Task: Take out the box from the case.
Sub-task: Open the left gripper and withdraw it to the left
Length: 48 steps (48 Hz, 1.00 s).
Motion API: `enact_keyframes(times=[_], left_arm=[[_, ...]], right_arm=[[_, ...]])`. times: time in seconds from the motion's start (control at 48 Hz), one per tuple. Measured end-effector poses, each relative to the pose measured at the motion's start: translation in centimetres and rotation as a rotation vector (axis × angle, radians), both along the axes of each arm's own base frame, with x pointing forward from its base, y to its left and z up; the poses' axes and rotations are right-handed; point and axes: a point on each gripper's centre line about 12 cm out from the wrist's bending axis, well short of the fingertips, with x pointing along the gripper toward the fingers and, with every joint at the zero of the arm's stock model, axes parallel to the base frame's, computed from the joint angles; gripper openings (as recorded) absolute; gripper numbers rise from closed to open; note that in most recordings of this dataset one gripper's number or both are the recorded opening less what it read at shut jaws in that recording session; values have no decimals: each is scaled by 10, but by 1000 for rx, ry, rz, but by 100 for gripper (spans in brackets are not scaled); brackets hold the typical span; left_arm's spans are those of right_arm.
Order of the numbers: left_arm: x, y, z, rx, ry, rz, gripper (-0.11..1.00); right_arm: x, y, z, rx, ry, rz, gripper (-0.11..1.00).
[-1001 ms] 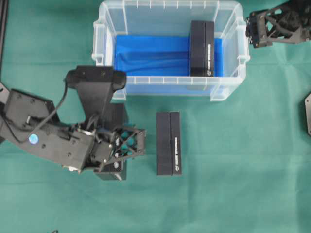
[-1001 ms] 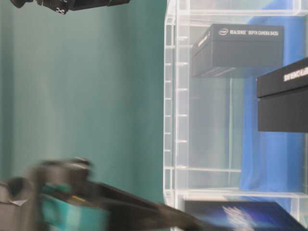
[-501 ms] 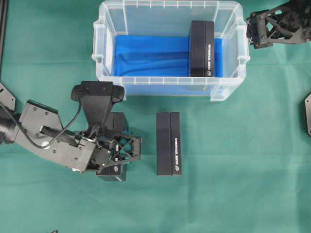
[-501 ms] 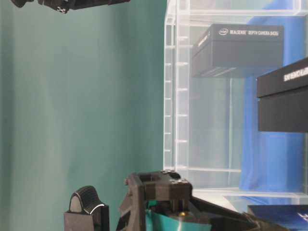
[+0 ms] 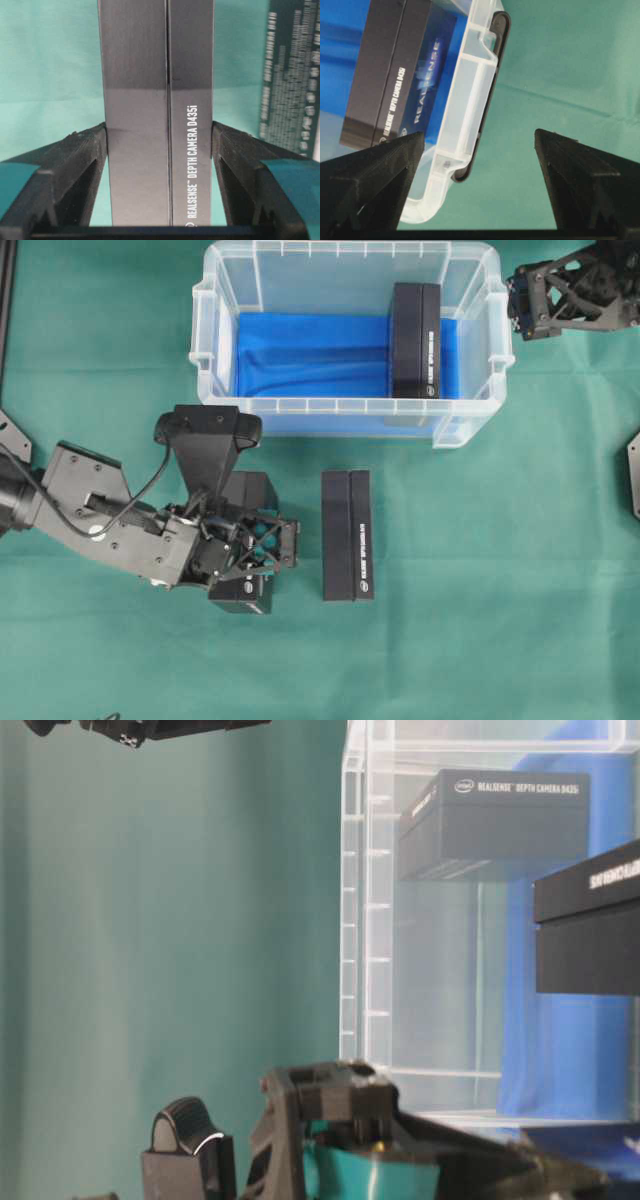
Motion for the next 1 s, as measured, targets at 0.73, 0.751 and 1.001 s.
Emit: enact_keyframes(times=[0.73,0.751,1.001], left_arm=[[-1,2,1,-9,-4,9,97],[-1,2,2,-10,-7,9,97],[2,1,26,-26,-63,12,97]], right_arm=[[1,2,-1,2,2,9,91],[1,2,-1,2,2,9,91],[1,3,0,1,0,9,91]])
